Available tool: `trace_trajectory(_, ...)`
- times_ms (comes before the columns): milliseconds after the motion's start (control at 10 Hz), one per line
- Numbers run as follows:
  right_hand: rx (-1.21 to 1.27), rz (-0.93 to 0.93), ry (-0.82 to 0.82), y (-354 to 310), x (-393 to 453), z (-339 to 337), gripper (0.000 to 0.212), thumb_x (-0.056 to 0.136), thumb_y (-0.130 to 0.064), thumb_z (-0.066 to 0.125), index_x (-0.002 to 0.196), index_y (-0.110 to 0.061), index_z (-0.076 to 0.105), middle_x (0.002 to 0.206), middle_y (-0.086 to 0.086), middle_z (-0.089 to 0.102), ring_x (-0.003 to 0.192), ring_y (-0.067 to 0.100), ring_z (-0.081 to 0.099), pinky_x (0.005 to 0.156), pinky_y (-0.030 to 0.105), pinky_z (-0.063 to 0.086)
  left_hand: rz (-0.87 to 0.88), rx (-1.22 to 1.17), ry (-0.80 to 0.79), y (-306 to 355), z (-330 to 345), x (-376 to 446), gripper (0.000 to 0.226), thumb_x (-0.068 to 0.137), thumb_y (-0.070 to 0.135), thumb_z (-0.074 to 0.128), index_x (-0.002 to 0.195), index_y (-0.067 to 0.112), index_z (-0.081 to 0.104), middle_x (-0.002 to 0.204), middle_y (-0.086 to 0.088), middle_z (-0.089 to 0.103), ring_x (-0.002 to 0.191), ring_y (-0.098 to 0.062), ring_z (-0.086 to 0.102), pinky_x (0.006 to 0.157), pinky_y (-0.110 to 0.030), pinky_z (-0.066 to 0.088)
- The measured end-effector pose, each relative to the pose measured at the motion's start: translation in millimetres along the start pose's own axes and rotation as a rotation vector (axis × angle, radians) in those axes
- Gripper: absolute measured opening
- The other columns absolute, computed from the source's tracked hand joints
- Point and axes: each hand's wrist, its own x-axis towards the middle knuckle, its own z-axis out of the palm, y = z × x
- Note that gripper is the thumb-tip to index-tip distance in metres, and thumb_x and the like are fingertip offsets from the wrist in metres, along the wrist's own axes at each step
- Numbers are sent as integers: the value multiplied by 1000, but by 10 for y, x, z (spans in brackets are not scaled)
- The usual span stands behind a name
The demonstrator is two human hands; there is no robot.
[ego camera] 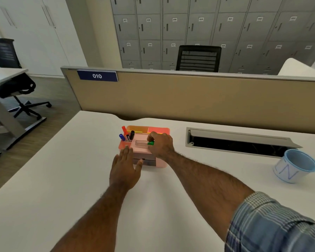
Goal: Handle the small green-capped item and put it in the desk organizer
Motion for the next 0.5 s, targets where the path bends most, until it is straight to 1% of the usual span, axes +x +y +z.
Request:
trace_trajectory(200,5,0,22,50,-62,-65,51,74,-28,78,120,-22,57,121,2,65,112,24,55,96,38,40,-12,8,5,3,15,-17,81,91,64,30,155,20,10,166,-2,7,152,-24,9,120,-40,8)
trace_trajectory(300,13,13,44,111,-137,-165,57,75,-34,76,126,-22,54,124,2,64,112,25,54,96,39,40,-28,-6,-15,36,-31,-11,81,91,63,33,155,19,11,166,-3,8,152,-24,8,120,-40,8)
trace_trajectory(400,-5,15,61,210,-222,-265,59,76,-35,74,129,-21,52,127,4,62,114,27,54,98,40,40,-53,-25,-42,95,-83,-20,79,92,60,36,155,18,12,166,-4,8,152,-26,8,121,-41,9)
trace_trajectory(500,-14,42,82,319,-390,-379,61,77,-36,72,131,-21,51,131,3,59,121,27,51,102,41,37,-45,-79,-41,221,-130,-94,78,93,56,40,155,18,12,166,-4,8,152,-28,9,120,-44,14)
